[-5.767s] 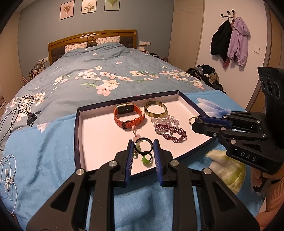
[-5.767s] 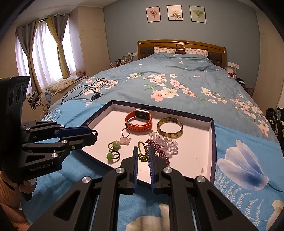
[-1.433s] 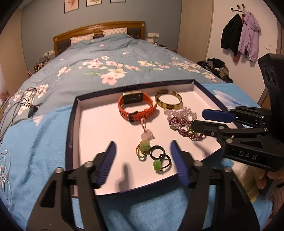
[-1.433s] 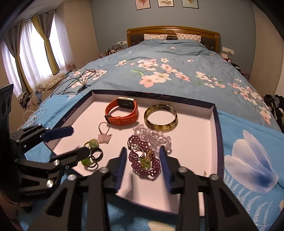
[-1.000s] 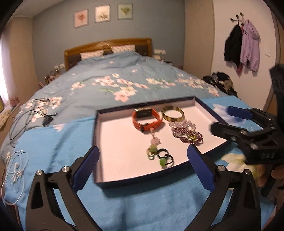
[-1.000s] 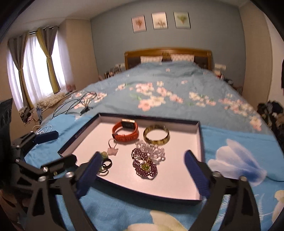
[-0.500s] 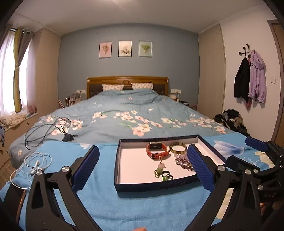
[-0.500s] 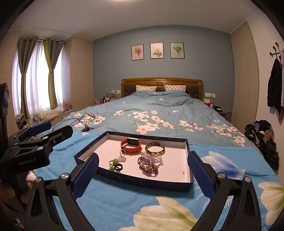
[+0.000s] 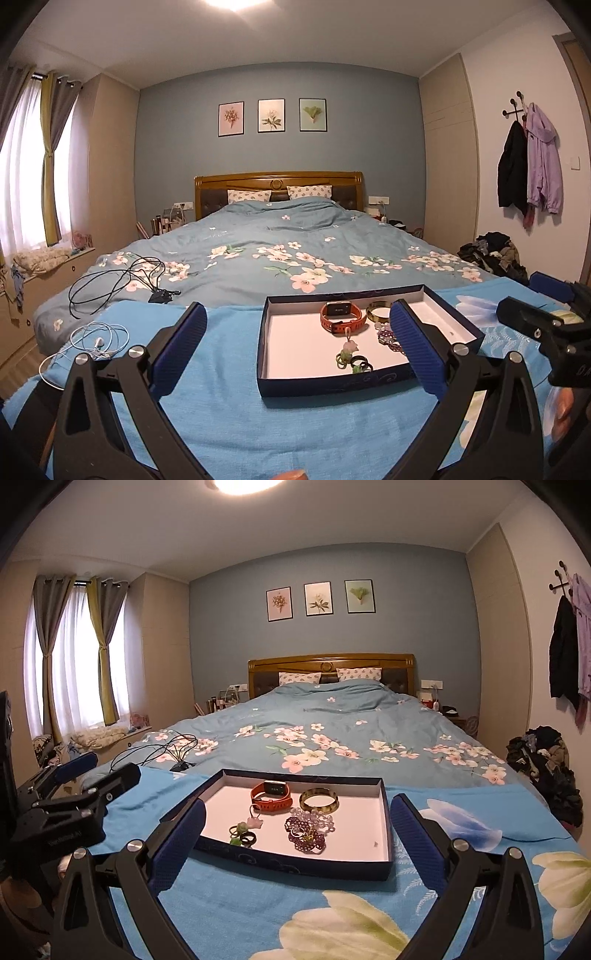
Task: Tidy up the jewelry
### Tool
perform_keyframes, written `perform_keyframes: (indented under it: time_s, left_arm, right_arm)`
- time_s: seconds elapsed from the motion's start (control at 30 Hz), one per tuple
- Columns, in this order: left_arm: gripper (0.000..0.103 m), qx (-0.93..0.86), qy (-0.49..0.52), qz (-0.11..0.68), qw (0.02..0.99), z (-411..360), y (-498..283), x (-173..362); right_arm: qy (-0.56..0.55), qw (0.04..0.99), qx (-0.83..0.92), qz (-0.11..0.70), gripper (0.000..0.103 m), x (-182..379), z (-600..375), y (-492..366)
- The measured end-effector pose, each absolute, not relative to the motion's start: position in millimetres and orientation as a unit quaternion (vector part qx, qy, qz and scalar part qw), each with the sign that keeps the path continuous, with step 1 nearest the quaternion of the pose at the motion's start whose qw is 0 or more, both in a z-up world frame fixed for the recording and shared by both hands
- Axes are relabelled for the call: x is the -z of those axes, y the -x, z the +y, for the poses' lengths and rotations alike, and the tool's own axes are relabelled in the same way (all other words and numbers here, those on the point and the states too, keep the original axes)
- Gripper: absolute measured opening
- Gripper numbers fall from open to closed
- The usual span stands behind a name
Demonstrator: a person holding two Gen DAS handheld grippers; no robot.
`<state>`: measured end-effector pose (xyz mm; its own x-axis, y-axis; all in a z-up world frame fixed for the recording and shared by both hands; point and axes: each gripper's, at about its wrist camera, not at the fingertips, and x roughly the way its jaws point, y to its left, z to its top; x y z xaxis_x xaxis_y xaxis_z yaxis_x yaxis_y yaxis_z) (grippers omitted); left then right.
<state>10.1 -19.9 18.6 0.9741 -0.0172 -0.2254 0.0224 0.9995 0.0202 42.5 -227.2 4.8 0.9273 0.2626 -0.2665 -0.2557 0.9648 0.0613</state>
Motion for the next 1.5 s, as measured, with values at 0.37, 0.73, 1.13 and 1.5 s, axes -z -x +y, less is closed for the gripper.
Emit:
perform_keyframes:
  time_s: [0.37,0.73,1.13,1.5]
  left_arm:
    - [0.098,-0.002,-0.019,0.103,0.994,-20.4,-2.1,-17.4]
    - [0.098,-0.007,-0.021,0.100,0.995,-19.0,0.2,-16.1]
    - [0.098,-0.008,-0.026,0.102,0.994,-20.7,-1.1,-14.4]
    - [0.098,-0.009,-0.026,0.101,0.994,-20.9,-0.6,-12.4]
  right_arm:
    - [-0.014,0.981,-0.141,0.133,0.096,-5.7,-224.7,-38.7]
    - [-0.010,0.980,-0.142,0.136,0.096,-5.8,-220.4,-38.3]
    - [-0.013,0.980,-0.145,0.139,0.096,-5.1,-221.5,-38.8]
    - [-0.016,0.980,-0.145,0.139,0.096,-5.0,-223.6,-38.0]
